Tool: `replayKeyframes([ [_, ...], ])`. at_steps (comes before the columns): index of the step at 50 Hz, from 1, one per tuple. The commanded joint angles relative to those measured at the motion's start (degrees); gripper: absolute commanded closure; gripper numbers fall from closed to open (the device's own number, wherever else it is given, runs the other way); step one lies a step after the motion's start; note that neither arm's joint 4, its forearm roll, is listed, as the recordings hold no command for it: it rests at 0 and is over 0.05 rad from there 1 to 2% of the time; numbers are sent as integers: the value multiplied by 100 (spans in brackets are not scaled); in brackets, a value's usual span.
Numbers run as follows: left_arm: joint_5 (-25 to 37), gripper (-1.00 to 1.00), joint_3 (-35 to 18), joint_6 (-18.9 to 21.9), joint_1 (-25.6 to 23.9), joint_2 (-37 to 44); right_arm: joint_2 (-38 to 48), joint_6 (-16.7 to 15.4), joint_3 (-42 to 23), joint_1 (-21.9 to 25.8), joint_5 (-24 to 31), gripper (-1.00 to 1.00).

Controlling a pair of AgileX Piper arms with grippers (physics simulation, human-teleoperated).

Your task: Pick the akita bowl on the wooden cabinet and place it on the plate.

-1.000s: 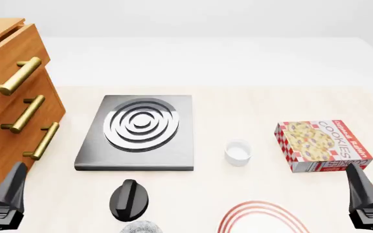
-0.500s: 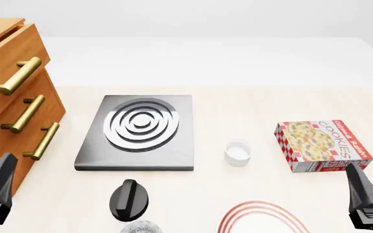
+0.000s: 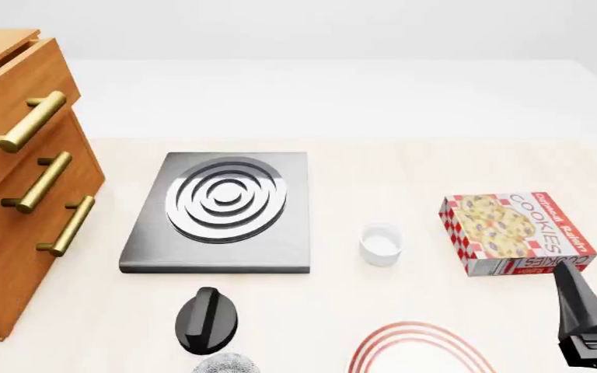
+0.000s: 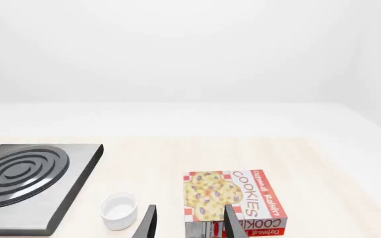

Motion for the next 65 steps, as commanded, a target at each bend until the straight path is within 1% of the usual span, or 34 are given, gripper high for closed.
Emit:
replayKeyframes([
  [1,487,-100,-1005,78,-153,383,0,-2,0,1,-1,-100],
  [3,606,-100,-1219,59,-155,474,1,2,0,1,0,-100],
  [4,749,-100,-1464,13,-148,546,1,-2,-1,2,0,-100],
  [5,821,-100,-1580,-13,-141,582,1,2,-1,1,0,-100],
  [10,973,-100,-1846,-110,-133,669,1,2,-1,1,0,-100],
  [11,1044,-100,-1973,-164,-128,722,1,-1,-1,1,0,-100],
  [13,1072,-100,-2031,-159,-129,736,2,1,-1,1,0,-100],
  [14,1160,-100,-2215,-134,-116,794,2,0,-1,1,-1,-100],
  [15,1187,-100,-2282,-136,-113,825,2,-1,-1,1,-1,-100],
  [17,1157,-100,-2212,-117,-113,767,3,1,-1,1,-1,-100],
  [19,1172,-100,-2274,-88,-91,700,3,0,-1,1,-1,-100],
  [20,1509,-100,-2787,-136,-54,835,3,2,-1,1,-1,-100],
  [21,1541,-100,-2884,-141,-28,867,3,0,-1,2,-1,-100],
  [24,1430,-100,-2850,-242,15,969,3,2,-1,2,0,-100],
  [28,1525,-100,-2968,-315,84,1034,1,1,0,2,1,-100],
  [29,1562,-100,-3019,-317,89,1048,1,0,0,2,1,-100],
  [33,1735,-100,-3254,-561,193,1241,1,0,0,2,1,-100],
  [36,1858,-100,-3496,-499,217,1405,2,0,0,2,0,-100],
  [38,1893,-100,-3541,-557,244,1459,2,1,0,2,0,-100],
  [44,2145,-100,-4063,-728,395,1798,4,1,0,3,-2,-100],
  [47,2229,-100,-4198,-843,428,1879,5,1,1,3,-3,-100],
  [48,2150,-100,-4110,-788,421,1862,5,0,1,3,-4,-100],
  [52,2169,-100,-4084,-966,496,1882,6,0,1,4,-5,-100],
  [53,2148,-100,-4099,-799,565,1851,6,0,2,4,-6,-100],
  [54,2421,-100,-4725,-1095,1092,2595,7,1,2,4,-6,-100],
  [55,2003,-100,-4406,-1117,1183,2267,7,1,2,4,-6,-100],
  [56,2013,-100,-4390,-1151,1209,2328,7,0,2,4,-7,-100],
  [58,2230,-100,-4438,-1170,1312,2567,8,1,2,4,-7,-100],
  [59,2096,-100,-4422,-1159,1451,2553,8,0,2,4,-8,-100],
  [62,1994,-100,-4446,-1178,1506,2572,6,-1,2,3,-7,-100],
  [63,2010,-100,-4459,-1340,1645,2628,7,1,2,4,-6,-100],
  [65,2008,-100,-4518,-1249,1618,2621,7,0,2,4,-6,-100],
])
